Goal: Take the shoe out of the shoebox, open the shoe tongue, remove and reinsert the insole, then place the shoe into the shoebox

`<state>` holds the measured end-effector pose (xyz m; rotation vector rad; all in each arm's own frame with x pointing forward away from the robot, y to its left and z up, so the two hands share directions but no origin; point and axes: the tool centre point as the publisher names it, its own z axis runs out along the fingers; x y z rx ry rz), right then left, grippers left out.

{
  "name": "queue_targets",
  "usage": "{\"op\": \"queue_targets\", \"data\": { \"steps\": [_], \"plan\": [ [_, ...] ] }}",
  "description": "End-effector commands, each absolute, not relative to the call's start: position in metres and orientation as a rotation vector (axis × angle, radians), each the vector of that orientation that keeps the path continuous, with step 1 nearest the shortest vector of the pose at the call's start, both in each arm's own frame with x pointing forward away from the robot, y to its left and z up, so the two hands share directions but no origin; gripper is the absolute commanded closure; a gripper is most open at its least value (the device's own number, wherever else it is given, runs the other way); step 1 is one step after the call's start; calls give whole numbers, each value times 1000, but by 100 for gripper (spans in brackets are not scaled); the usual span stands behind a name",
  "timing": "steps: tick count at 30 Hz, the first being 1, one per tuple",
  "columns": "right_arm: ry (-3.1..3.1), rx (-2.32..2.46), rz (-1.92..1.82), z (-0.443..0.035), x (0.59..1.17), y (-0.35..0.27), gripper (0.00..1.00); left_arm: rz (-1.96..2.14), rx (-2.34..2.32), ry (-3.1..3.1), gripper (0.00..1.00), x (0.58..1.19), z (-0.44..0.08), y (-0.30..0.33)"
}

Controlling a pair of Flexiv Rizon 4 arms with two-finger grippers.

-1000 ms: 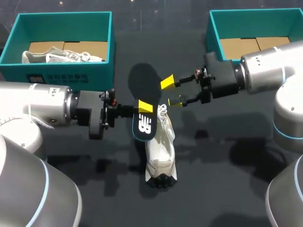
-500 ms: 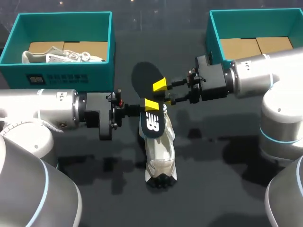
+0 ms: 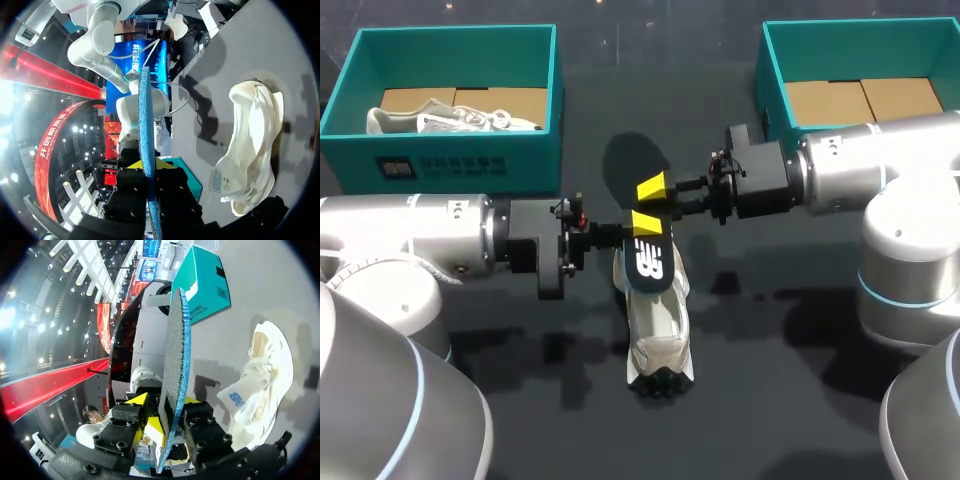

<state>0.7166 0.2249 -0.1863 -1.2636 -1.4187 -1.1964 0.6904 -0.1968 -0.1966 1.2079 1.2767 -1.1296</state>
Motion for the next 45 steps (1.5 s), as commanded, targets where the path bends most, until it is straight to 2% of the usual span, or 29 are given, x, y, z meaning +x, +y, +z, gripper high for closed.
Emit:
{"op": "queue_targets", "data": {
  "steps": [1, 7, 12, 13, 14, 19, 20, 22, 23, 33, 41, 45],
  "plan": [
    [-1407, -1272, -1196, -189, 716, 228, 76, -1129, 1206, 1276, 100, 691, -198, -199],
    [-1391, -1271, -1193, -192, 717, 227, 84, -1125, 1209, 1280, 100, 692, -200, -199],
    [-1383, -1271, -1192, -193, 717, 227, 84, -1120, 1207, 1280, 100, 694, -201, -199],
    [-1383, -1271, -1191, -194, 717, 227, 87, -1119, 1207, 1281, 100, 694, -201, -199],
    [-1382, -1271, -1190, -194, 717, 227, 100, -1118, 1206, 1281, 100, 695, -201, -199],
    [-1381, -1266, -1184, -195, 719, 227, 100, -1121, 1203, 1284, 100, 696, -202, -199],
    [-1380, -1266, -1185, -195, 719, 227, 100, -1122, 1202, 1285, 96, 696, -201, -199],
    [-1378, -1265, -1184, -196, 720, 227, 100, -1125, 1198, 1291, 46, 696, -200, -196],
    [-1377, -1266, -1184, -197, 720, 226, 100, -1131, 1194, 1294, 1, 696, -198, -194],
    [-1364, -1288, -1188, -204, 718, 212, 100, -1183, 1190, 1356, 0, 696, -183, -146],
    [-1361, -1288, -1183, -209, 718, 209, 100, -1099, 1397, 1410, 0, 704, -168, -110],
    [-1358, -1293, -1187, -211, 717, 208, 100, -1099, 1397, 1410, 0, 704, -168, -110]
  ]
}}
